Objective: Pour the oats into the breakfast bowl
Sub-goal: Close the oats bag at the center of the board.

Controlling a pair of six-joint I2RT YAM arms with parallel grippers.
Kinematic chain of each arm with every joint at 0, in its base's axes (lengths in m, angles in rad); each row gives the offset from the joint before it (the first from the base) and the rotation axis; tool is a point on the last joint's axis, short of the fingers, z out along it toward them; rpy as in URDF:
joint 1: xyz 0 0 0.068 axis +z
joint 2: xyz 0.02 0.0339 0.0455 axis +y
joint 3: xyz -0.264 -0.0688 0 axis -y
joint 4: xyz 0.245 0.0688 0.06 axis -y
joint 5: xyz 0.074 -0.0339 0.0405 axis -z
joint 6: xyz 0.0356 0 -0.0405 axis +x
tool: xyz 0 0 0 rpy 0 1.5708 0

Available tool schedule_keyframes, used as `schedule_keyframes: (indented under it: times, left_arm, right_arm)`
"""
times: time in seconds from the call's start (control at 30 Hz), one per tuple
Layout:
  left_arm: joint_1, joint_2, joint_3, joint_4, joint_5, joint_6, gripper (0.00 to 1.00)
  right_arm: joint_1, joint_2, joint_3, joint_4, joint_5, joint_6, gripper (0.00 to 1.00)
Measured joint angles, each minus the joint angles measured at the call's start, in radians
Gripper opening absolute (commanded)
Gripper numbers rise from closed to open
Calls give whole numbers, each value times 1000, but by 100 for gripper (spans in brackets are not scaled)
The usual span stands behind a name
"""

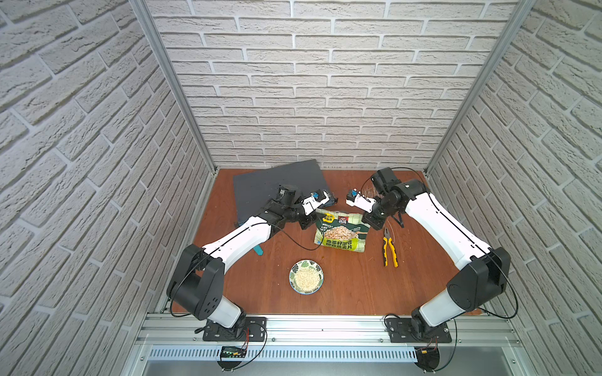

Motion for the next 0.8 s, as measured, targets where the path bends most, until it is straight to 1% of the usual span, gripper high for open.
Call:
schedule_keyframes:
  times: [0.03, 0.1, 0.17, 0.23, 0.4, 0.47, 0.53, 0.67, 0.7, 0.73, 0.77, 0.8]
  left_arm:
    - [4, 2, 0, -4, 4, 0, 35]
    - [12, 5, 0, -10, 11, 0, 23]
    - [17, 6, 0, -13, 27, 0, 10]
    - [22, 6, 0, -13, 50, -7, 1]
    - [21, 18, 7, -9, 92, -32, 0]
    - [21, 23, 12, -9, 98, -37, 0]
    - [21, 23, 12, -9, 100, -41, 0]
    - [21, 23, 12, -9, 104, -50, 0]
    - [20, 23, 12, -9, 105, -51, 0]
    - [20, 23, 12, -8, 106, -53, 0]
    - [20, 23, 12, -7, 107, -56, 0]
    - [19, 23, 12, -5, 107, -59, 0]
  right_arm:
    - [0, 0, 0, 0, 0, 0, 3]
    - [0, -1, 0, 0, 0, 0, 5]
    - [0, -1, 0, 0, -1, 1, 10]
    - [4, -2, 0, 2, -6, 3, 15]
    - [31, -1, 10, 18, -43, 11, 37]
    - [48, 8, 30, 20, -54, 11, 43]
    - [65, 31, 61, 24, -65, 10, 46]
    - [98, 93, 118, 30, -76, 5, 48]
    - [105, 109, 129, 32, -77, 2, 47]
    - [112, 122, 135, 35, -79, 1, 42]
    - [117, 136, 142, 35, -80, -2, 35]
    - [122, 147, 146, 35, -81, -1, 24]
